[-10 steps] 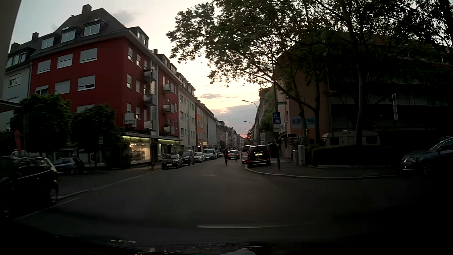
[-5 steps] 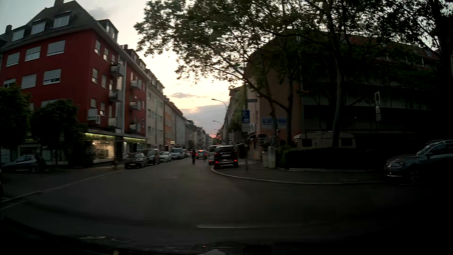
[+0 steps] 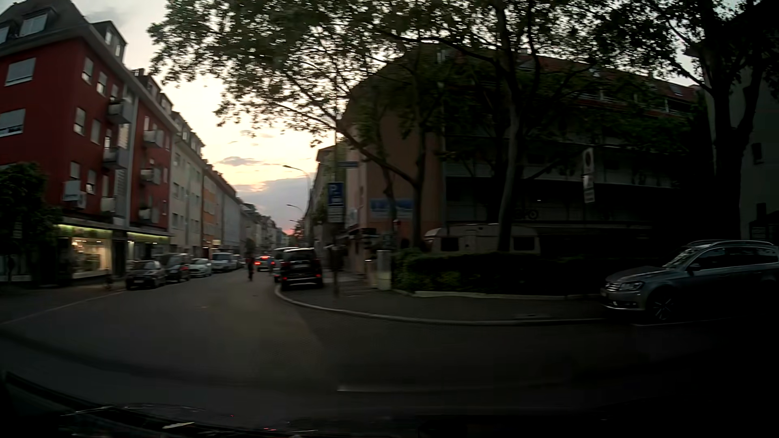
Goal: Follow the waypoints while adhering to traffic rules and regulations
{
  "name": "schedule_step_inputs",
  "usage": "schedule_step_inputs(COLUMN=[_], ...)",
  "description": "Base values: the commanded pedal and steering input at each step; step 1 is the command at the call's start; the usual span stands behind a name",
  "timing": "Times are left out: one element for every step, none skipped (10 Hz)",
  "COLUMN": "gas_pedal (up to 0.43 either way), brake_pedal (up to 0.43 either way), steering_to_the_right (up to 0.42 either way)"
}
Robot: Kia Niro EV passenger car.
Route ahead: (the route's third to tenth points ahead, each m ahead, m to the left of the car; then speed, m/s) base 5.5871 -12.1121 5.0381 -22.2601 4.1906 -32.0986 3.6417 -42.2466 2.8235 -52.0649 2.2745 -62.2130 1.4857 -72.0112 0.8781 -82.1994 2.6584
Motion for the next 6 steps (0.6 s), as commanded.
schedule_step_inputs(gas_pedal=[0.028, 0.039, 0.039, 0.039, 0.047, 0.059], brake_pedal=[0.0, 0.0, 0.0, 0.0, 0.0, 0.0], steering_to_the_right=[0.61, 0.631, 0.65, 0.667, 0.685, 0.701])
